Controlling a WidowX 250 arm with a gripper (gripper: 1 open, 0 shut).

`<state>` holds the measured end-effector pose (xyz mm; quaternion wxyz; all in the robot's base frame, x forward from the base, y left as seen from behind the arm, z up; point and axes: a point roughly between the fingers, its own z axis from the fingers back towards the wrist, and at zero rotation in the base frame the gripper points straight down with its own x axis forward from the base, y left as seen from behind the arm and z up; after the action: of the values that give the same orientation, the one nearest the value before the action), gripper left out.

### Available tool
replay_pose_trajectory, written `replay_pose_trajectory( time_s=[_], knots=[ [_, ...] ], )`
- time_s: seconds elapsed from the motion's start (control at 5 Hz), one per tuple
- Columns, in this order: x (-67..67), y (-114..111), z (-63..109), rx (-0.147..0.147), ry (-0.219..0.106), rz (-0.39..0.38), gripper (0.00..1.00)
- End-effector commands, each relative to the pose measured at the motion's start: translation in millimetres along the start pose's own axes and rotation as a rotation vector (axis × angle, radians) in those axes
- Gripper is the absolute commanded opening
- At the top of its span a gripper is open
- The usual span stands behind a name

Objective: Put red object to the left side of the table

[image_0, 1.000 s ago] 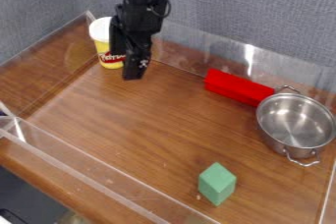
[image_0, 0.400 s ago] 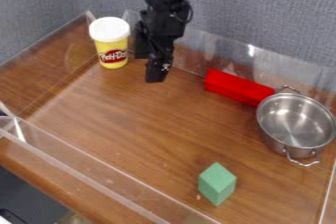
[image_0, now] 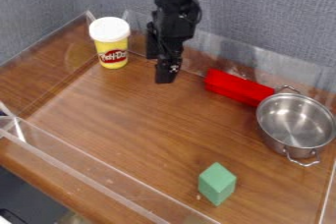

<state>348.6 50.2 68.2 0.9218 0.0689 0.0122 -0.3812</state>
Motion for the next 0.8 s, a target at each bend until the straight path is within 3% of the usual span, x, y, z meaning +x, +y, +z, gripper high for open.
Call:
replay_pose_trajectory(
  time_s=[0.0,0.6],
  knots=[
    [15.5,-1,16.9,0.046,-0.068,-0.079,1.0],
    [54.1,-15,16.8,0.081,-0.148,-0.269,1.0]
  ],
)
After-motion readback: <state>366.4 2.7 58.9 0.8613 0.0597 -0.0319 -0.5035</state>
